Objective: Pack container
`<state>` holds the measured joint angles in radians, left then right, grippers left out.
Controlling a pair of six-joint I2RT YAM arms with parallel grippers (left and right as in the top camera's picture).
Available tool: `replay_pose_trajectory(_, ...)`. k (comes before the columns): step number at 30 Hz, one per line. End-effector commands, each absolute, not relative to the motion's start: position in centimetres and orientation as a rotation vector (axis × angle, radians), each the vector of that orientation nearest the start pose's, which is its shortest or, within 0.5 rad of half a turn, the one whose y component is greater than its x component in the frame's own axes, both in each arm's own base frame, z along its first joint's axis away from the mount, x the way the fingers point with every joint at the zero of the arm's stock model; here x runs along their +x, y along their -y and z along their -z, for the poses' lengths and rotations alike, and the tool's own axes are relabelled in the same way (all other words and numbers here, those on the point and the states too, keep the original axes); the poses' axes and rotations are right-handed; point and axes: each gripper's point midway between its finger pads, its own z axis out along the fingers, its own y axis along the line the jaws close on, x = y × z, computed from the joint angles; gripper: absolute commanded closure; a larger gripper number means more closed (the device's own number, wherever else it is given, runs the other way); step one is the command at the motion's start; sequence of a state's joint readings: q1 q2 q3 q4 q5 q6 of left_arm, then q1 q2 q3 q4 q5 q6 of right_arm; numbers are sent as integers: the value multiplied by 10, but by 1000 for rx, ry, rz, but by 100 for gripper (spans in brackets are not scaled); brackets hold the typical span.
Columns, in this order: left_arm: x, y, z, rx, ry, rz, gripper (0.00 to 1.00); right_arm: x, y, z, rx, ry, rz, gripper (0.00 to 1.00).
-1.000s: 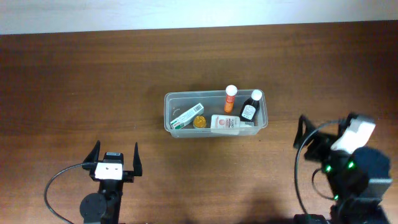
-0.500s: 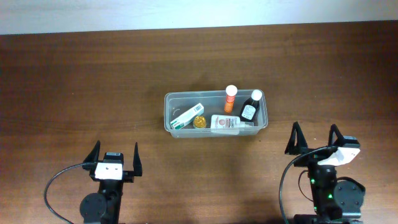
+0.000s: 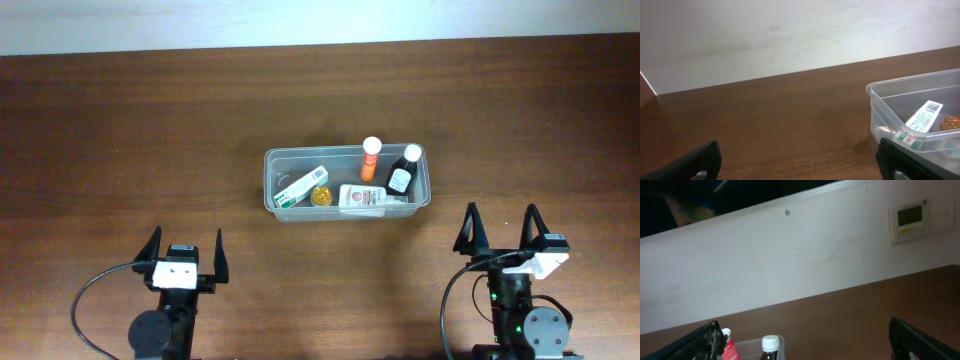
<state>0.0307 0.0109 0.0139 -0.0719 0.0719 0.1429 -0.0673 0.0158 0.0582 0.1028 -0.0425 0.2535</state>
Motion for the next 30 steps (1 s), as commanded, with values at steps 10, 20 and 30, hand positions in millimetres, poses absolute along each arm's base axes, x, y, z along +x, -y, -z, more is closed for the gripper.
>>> replay_pose_trajectory(10,246,5,-158,163,-1635,-81,1,246,14,-189,223,-1498,-147,2)
replay_pose_trajectory(20,246,5,-158,163,-1635,-81,1,246,11,-156,189,-1638,-113,2)
replay_pose_trajectory(30,246,5,-158,163,-1635,-81,1,246,12,-156,190,-1638,-113,2)
